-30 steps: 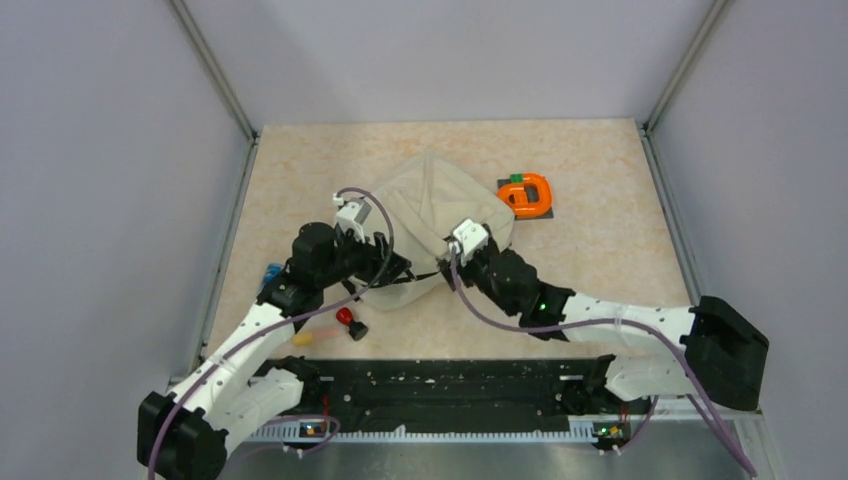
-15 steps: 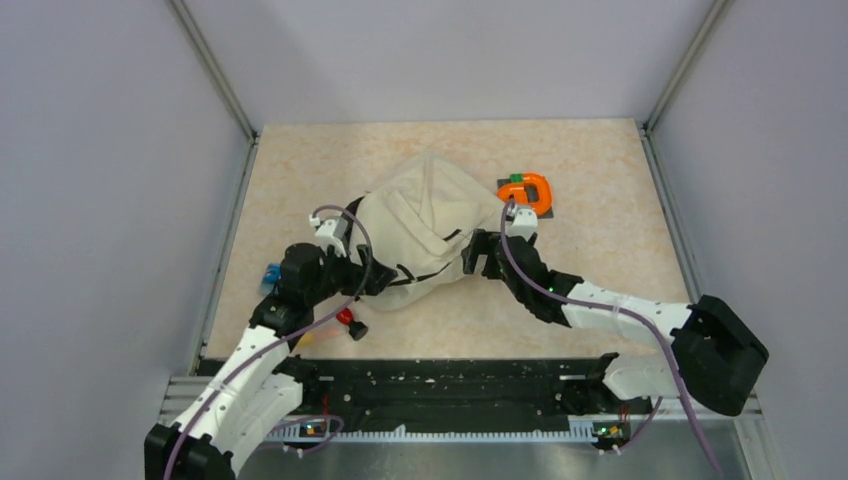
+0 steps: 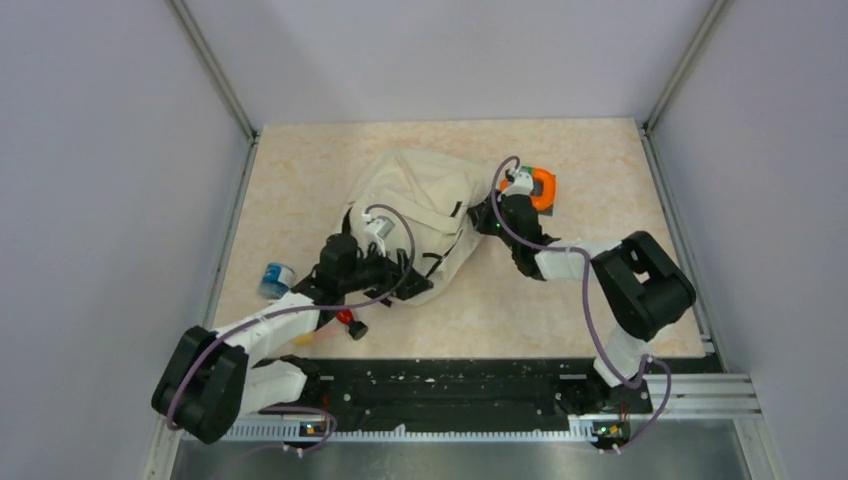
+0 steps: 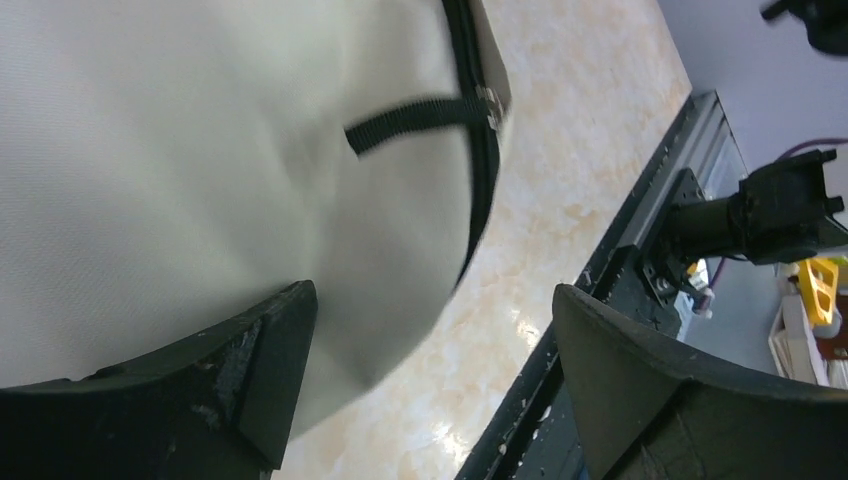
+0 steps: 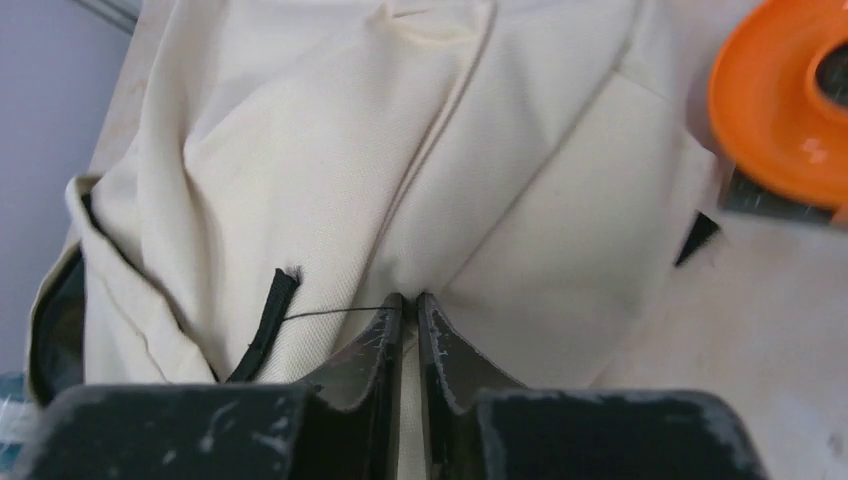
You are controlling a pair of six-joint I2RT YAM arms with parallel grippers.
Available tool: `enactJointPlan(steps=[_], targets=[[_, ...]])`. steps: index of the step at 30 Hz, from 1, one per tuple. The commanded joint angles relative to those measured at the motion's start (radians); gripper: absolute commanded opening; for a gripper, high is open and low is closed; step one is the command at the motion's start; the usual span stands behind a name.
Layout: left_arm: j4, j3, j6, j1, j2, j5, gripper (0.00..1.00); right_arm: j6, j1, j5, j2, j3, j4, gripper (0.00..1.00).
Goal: Pack the student bag
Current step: Adjust the student bag at the center of the board.
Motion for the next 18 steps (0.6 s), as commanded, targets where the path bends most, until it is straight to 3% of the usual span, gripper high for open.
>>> enactJointPlan(steps=[1,4,6,8,10,12,14,18], targets=[[0.159,0.108,-0.002,-0.110,0.129,0.035,0.92,-0.114,-0.118,-0.071,0.124,0.182,0.157,0.04],[0.118,0.207,0.040,-0.151,0.198,0.016,0.91,-0.204,-0.164,-0.115,0.207,0.326,0.113,0.02],[0.011,0.286,0.098,-0.159,0.210,-0.038,0.91,-0.268,-0.184,-0.146,0.246,0.407,0.073,0.06],[-0.096,0.337,0.165,-0.161,0.200,-0.139,0.91,-0.325,-0.192,-0.146,0.244,0.466,0.019,0.25],[-0.163,0.365,0.223,-0.167,0.185,-0.265,0.92,-0.372,-0.192,-0.174,0.210,0.478,-0.019,0.50],[-0.184,0.370,0.273,-0.180,0.179,-0.317,0.92,-0.380,-0.192,-0.157,0.154,0.449,-0.050,0.67],[-0.180,0.372,0.311,-0.207,0.190,-0.350,0.93,-0.366,-0.192,-0.136,0.090,0.406,-0.089,0.74],[-0.183,0.404,0.359,-0.306,0.261,-0.456,0.94,-0.288,-0.192,-0.061,-0.068,0.285,-0.190,0.76]])
